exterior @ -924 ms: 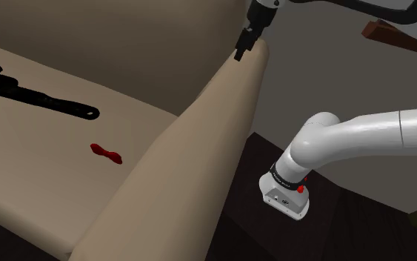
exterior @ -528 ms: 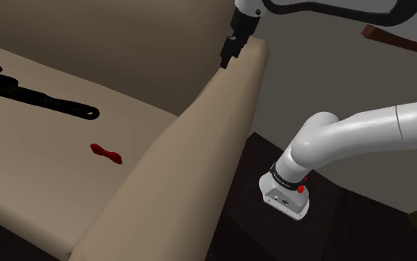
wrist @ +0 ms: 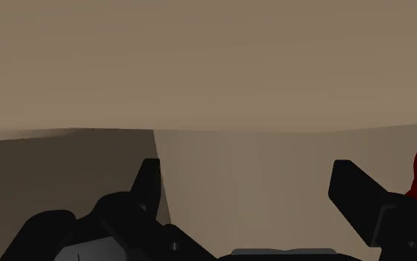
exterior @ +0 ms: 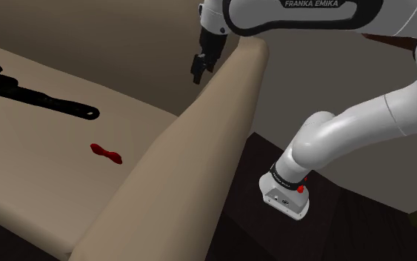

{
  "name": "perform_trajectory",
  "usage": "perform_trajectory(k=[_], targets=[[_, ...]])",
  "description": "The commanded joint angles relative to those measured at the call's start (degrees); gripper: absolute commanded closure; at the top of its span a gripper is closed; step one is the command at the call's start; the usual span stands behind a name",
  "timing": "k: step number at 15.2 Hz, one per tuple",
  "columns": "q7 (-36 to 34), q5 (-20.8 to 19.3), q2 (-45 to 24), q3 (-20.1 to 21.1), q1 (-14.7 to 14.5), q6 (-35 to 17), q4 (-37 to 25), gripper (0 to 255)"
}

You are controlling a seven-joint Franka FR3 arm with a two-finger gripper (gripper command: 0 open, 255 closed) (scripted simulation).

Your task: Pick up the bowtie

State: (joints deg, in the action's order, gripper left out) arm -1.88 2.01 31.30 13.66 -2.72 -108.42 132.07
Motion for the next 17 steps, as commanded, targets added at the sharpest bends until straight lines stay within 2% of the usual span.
perform_trajectory(k=[1,9,17], targets=[[-1.8,0.4,-3.2,1.8,-0.4,-2.3,-0.4,0],[-9.7,-0.9,-17.2,8.9,-1.7,-8.7,-6.2,0],[-19.0,-7.1,-33.8,14.3,-4.1,-12.4,-15.9,0]])
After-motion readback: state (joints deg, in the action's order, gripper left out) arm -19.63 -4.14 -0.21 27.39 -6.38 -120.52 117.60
